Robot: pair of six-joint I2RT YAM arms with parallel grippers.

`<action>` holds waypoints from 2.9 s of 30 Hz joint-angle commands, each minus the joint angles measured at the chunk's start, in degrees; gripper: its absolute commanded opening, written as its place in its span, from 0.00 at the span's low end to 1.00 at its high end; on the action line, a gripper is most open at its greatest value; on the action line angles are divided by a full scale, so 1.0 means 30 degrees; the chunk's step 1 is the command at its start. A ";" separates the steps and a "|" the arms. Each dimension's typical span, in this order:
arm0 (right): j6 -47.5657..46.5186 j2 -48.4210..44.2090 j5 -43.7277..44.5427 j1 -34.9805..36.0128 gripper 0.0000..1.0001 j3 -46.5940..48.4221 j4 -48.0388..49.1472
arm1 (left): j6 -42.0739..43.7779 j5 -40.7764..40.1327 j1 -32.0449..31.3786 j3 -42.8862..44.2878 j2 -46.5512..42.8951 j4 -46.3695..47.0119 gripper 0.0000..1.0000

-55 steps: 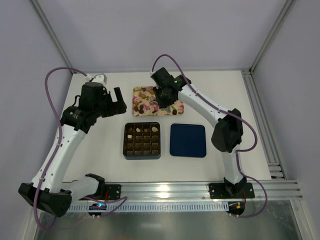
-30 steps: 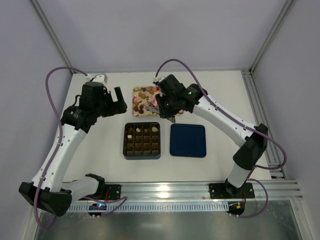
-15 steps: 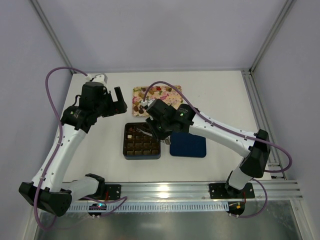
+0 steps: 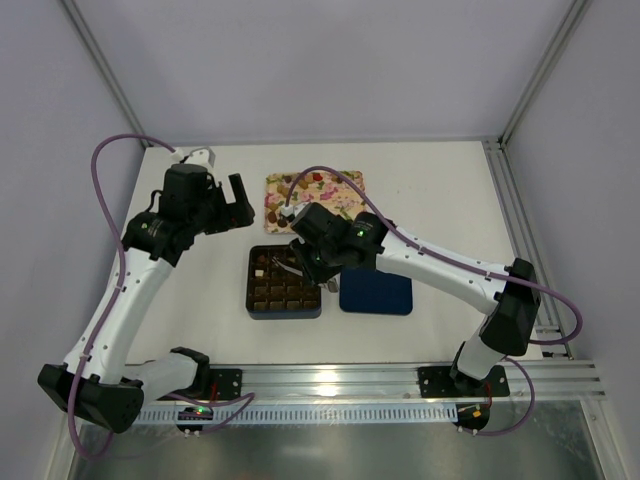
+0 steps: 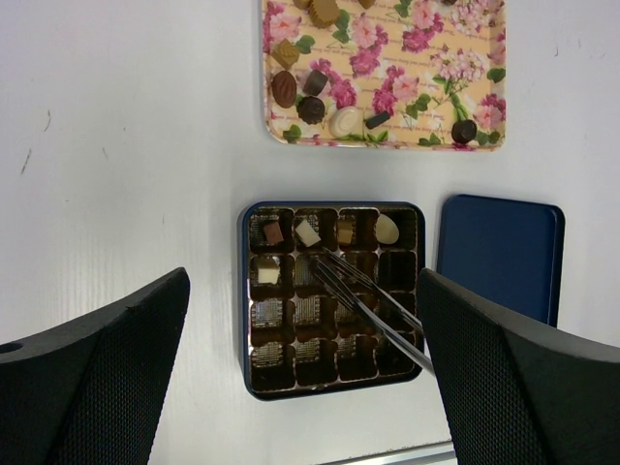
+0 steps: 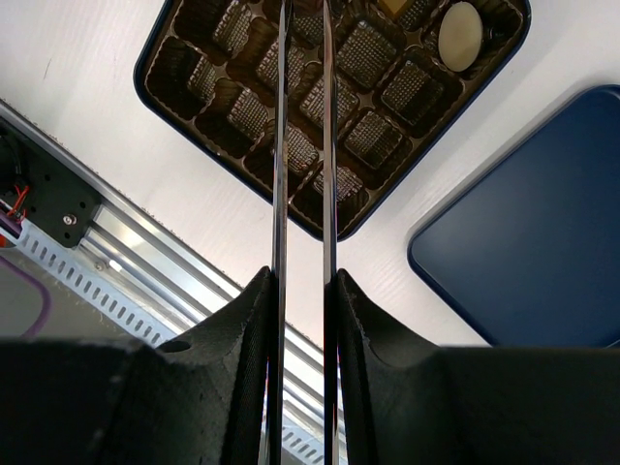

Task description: Pack the chocolate

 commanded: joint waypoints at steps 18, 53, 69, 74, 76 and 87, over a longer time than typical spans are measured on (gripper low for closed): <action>-0.0014 -0.0336 0.0528 0.0373 0.39 0.0847 0.0464 | -0.0080 0.0128 0.0117 -0.0143 -0.0417 0.0689 0.97; -0.2506 0.8893 -0.0056 -0.4988 0.40 1.1191 -0.1590 | 0.0242 0.0099 0.0147 0.0062 -0.0270 0.0338 0.97; -0.2124 1.0151 -0.0905 -0.5456 0.40 1.1864 -0.1325 | 0.0271 0.0216 0.0147 0.0033 -0.0035 0.0601 0.97; -0.2007 1.0620 -0.0964 -0.5603 0.40 1.2216 -0.1237 | 0.0301 0.0245 0.0205 0.0003 0.0052 0.0659 0.97; -0.1978 1.0708 -0.0993 -0.5662 0.40 1.2333 -0.1237 | 0.0330 0.0216 0.0205 0.0003 0.0111 0.0689 0.97; -0.2065 1.1118 -0.0877 -0.5662 0.34 1.2567 -0.1120 | 0.0417 0.0362 0.0264 -0.0143 0.0199 0.0777 0.97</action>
